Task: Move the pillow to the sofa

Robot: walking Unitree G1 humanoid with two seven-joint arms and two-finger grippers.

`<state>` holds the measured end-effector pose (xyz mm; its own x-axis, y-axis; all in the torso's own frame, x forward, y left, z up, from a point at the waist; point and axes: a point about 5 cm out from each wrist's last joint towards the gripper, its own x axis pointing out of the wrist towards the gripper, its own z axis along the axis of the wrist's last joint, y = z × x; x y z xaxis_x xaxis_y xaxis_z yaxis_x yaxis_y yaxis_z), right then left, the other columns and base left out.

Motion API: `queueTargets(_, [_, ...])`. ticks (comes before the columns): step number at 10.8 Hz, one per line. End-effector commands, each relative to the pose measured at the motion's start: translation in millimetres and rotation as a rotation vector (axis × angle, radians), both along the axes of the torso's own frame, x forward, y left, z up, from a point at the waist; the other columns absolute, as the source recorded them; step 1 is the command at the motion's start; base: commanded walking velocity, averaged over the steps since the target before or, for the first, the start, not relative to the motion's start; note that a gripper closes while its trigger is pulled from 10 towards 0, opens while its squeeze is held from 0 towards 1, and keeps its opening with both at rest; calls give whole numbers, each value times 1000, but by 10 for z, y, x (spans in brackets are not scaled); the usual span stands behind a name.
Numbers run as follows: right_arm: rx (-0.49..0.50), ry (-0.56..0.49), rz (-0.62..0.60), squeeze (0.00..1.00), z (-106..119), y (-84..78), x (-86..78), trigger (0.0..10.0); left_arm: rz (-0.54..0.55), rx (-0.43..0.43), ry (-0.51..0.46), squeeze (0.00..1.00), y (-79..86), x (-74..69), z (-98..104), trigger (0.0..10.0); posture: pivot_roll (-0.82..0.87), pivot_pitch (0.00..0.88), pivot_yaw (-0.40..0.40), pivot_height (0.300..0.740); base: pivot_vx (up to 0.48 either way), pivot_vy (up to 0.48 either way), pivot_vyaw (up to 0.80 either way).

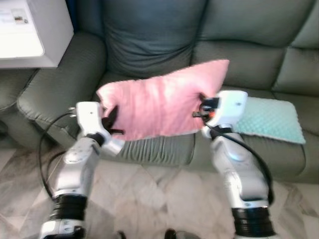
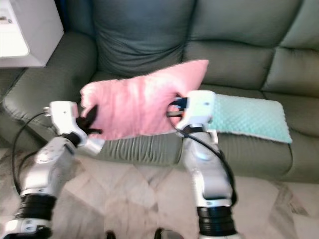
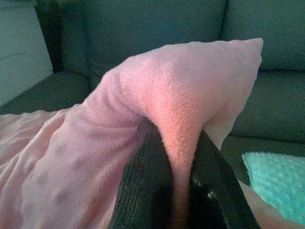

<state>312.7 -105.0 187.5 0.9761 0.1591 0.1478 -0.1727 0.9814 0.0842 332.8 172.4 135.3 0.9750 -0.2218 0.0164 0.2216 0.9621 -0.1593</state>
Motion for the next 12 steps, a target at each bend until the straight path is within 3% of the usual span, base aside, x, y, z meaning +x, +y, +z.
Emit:
queueTargets(1, [-9,-18,-29,0,24,-94,-1,10000,-54,-8,-38,0,-146,11,88,10000,-75,185,-63,740,450,0,0])
queueTargets(3, [-10,-18,-28,0,21,-93,-3,10000,-56,-11,-34,0,-150,7,81,10000,-76,187,-64,740,448,0,0])
queueTargets(8, [-8,-15,-28,0,16,-88,-10,10000,-56,-69,-5,0,-176,35,82,10000,-80,190,-63,740,0,0,0])
queueTargets(12, [-7,-19,-33,0,22,-86,-13,10000,-61,-19,-2,0,-153,55,88,10000,-81,191,-59,740,0,480,0])
